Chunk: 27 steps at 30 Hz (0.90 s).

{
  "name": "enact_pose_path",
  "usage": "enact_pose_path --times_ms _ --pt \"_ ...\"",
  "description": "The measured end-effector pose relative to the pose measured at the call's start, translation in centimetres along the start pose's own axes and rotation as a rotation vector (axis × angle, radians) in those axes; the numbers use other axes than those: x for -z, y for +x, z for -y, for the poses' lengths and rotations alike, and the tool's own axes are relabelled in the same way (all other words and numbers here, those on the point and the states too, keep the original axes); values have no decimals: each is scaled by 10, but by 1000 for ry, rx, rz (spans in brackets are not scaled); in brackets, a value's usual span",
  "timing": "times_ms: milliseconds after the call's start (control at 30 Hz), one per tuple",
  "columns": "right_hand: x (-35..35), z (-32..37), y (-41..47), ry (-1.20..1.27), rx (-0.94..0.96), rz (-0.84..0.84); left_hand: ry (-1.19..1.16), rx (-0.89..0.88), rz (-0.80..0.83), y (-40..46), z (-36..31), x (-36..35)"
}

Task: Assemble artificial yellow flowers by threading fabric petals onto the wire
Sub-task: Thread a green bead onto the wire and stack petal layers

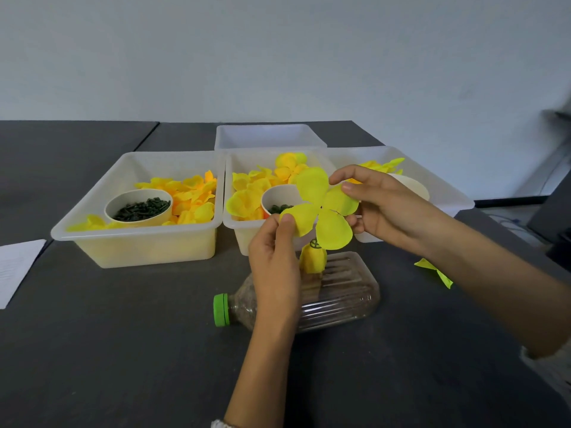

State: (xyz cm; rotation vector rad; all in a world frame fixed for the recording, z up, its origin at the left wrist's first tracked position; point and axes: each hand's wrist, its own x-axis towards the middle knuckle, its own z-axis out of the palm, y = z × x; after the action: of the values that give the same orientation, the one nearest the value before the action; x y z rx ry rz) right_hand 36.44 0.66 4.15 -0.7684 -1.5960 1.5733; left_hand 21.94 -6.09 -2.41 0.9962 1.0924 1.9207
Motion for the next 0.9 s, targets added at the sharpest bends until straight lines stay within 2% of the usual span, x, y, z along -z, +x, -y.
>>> enact_pose_path --times_ms 233,567,900 --pt "1 6 2 -22 79 -63 -30 -26 58 1 -2 4" --pt "-1 1 9 -52 29 -174 9 19 102 5 -4 9" --pt "0 2 13 9 35 -163 33 35 93 6 -3 9"
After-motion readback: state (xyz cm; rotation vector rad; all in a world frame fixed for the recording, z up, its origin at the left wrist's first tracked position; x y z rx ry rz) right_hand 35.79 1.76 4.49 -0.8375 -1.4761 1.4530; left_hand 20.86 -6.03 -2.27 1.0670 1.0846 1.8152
